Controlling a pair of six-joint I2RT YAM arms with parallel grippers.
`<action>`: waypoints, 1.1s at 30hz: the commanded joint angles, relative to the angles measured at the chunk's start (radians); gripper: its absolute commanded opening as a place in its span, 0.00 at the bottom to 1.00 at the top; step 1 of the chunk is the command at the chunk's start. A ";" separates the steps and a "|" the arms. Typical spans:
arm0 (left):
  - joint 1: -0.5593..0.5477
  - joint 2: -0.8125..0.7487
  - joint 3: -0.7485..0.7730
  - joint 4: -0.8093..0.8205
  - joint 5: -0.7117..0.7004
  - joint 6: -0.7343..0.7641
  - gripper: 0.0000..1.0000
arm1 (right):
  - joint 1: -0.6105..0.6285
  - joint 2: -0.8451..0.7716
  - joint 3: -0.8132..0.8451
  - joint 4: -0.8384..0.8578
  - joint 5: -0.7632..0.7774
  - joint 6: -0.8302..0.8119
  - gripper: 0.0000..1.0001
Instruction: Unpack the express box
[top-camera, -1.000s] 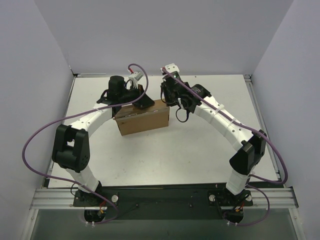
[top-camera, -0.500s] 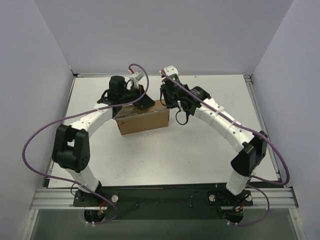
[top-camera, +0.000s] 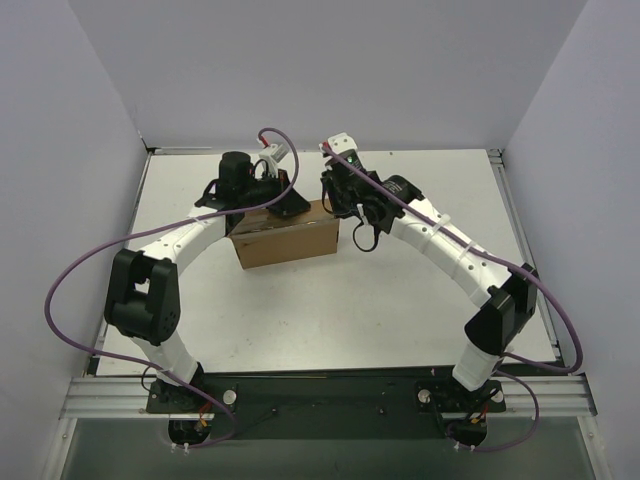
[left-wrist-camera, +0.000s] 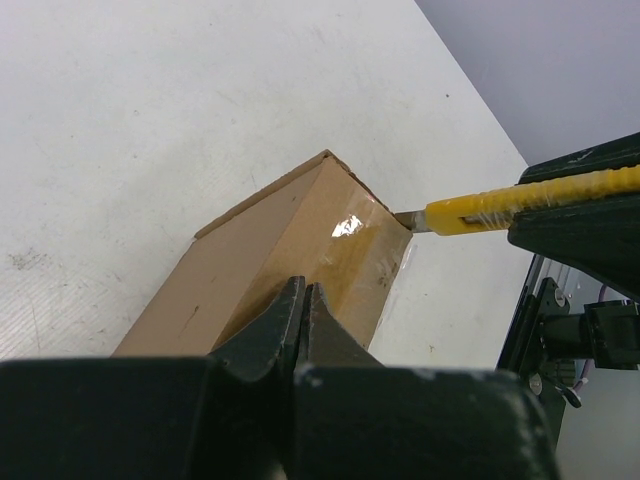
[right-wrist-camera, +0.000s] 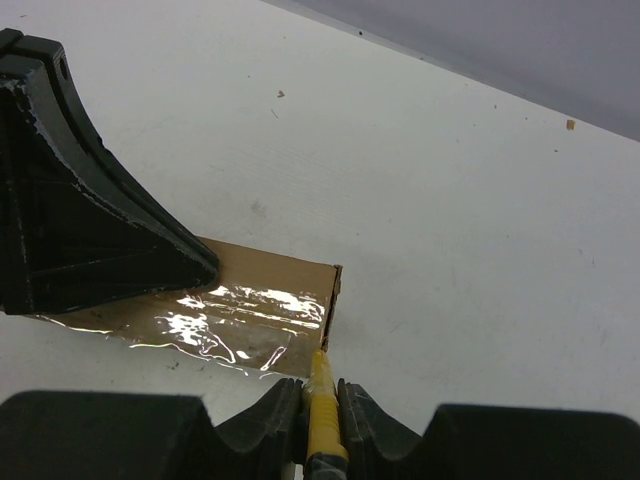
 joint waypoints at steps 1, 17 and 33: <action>-0.008 0.037 0.010 -0.094 -0.074 0.036 0.00 | 0.014 -0.041 -0.027 -0.060 -0.036 -0.023 0.00; -0.008 0.049 0.010 -0.116 -0.078 0.059 0.00 | 0.034 -0.144 0.030 -0.158 -0.040 -0.122 0.00; -0.007 0.060 0.087 -0.116 0.026 0.064 0.00 | -0.044 -0.161 -0.082 -0.090 0.004 -0.143 0.00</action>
